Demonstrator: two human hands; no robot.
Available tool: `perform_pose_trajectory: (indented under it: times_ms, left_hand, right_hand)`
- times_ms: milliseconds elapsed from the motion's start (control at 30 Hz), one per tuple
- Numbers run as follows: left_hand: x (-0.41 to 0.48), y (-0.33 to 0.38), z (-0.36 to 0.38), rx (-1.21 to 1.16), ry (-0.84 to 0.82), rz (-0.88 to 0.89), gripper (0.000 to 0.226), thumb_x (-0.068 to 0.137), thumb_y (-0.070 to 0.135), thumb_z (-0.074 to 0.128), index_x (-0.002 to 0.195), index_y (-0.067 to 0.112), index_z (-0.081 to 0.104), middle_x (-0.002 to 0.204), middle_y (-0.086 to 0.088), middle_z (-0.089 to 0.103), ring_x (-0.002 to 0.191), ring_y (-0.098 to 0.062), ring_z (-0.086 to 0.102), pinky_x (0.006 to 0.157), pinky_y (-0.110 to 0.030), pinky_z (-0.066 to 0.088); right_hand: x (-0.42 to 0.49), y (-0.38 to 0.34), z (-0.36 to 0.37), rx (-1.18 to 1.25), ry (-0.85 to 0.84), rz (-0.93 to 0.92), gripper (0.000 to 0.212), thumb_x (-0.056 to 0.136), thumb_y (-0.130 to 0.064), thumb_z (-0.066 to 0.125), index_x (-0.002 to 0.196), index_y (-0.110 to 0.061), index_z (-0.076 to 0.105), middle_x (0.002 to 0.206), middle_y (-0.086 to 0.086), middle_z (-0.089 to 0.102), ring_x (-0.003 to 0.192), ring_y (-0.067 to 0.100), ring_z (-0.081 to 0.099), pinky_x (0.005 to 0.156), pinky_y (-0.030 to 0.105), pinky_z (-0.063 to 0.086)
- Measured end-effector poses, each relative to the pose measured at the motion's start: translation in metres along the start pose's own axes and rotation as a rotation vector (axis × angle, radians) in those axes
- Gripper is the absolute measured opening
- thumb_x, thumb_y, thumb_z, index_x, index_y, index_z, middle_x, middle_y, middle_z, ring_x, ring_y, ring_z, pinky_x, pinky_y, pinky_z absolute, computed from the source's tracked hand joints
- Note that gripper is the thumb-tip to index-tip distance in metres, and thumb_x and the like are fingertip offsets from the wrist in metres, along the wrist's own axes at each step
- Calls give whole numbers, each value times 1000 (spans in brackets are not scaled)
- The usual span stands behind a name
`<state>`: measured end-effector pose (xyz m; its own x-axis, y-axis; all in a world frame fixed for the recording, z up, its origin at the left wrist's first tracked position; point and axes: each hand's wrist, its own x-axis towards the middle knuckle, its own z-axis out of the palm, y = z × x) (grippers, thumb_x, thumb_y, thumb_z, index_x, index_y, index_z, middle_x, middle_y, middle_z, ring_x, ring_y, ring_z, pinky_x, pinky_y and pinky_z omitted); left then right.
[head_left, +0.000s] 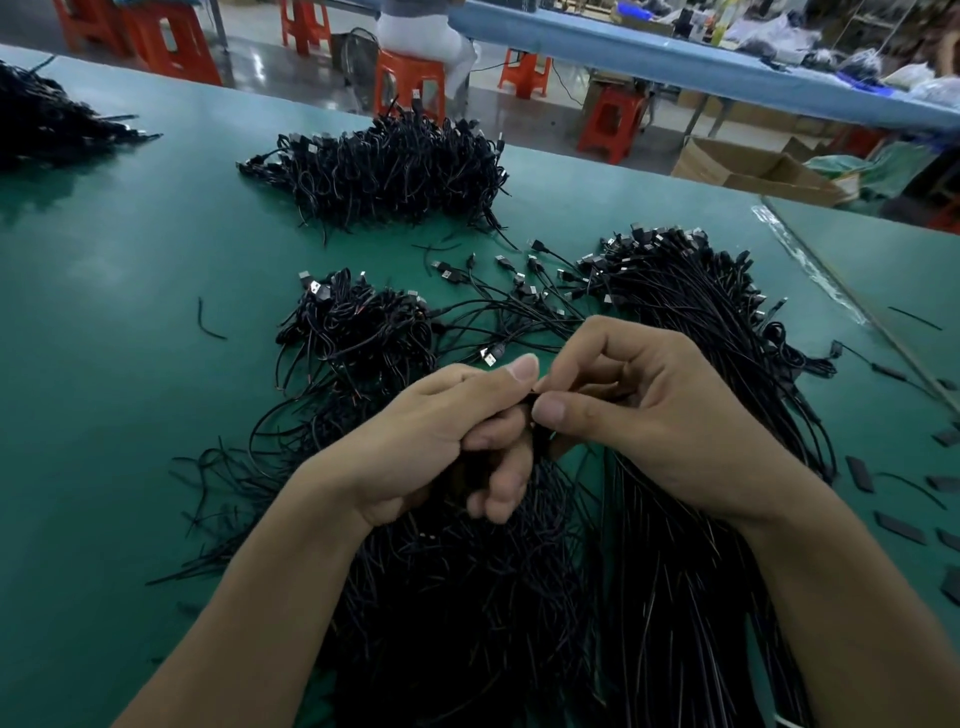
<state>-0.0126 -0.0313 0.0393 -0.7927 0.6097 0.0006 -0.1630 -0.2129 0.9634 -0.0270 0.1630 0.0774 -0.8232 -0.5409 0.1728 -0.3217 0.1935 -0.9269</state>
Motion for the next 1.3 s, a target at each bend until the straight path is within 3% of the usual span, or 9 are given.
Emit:
perform_pose_trajectory:
  times_ms: [267,467,667,900,967,1067,1133,1200,1300]
  left_hand:
    - [14,-11,7,143,358,150,63,104,39,43,47,13,48,56,-13,50,56,-19,49,55,-20,44]
    - [16,-11,11,-116,358,74,42,88,37,42,87,11,74,87,-14,72,83,-21,71,68,-42,61]
    - [15,-13,9,83,360,-107,73,97,70,27,75,8,58,56,-9,56,33,-14,39,34,-15,27]
    - [18,-14,-5,300,651,21,63,102,58,33,63,11,47,45,10,40,35,-3,31,33,-18,31]
    - [18,-16,-7,335,712,29,61,101,59,33,63,12,36,51,2,29,39,-9,22,63,-45,51]
    - [17,-15,-5,287,732,13,55,101,60,31,66,18,24,48,8,30,40,-7,24,96,-42,25]
    - [18,-16,-6,276,740,-24,58,100,63,27,69,15,23,42,13,37,85,-21,58,89,-48,41]
    - [20,-16,-9,214,741,-28,62,99,66,22,70,11,24,47,13,32,41,-5,29,51,-25,56]
    - [20,-15,-10,116,711,-7,61,96,71,14,63,21,28,49,12,27,41,-5,20,34,-14,22]
  right_hand:
    - [4,5,6,-207,117,-159,7,90,-8,71,85,-10,66,76,-1,73,72,20,73,70,35,58]
    - [8,6,18,-319,215,-247,5,86,-9,74,86,-8,70,80,-7,70,75,10,69,64,21,55]
    - [13,10,18,-313,297,-245,6,85,-13,77,85,-12,71,77,-6,71,69,15,70,63,30,58]
    - [-1,31,-1,-679,-17,427,33,75,-57,75,90,-31,61,77,-10,67,71,0,65,60,8,49]
    - [-5,39,2,-845,-141,564,38,84,-60,67,82,-22,66,78,-6,66,71,8,64,64,21,55]
    - [-6,45,9,-930,-220,656,46,89,-59,61,68,-18,62,69,1,59,65,21,61,60,33,51]
    - [-7,44,13,-922,-249,654,41,90,-53,63,64,-23,58,68,0,58,63,19,59,58,30,47]
    - [-7,41,16,-898,-252,653,32,90,-44,65,66,-23,60,70,-1,61,65,19,60,58,31,49]
    - [-8,36,17,-866,-203,641,26,89,-36,64,74,-15,68,76,3,68,70,24,66,65,39,59]
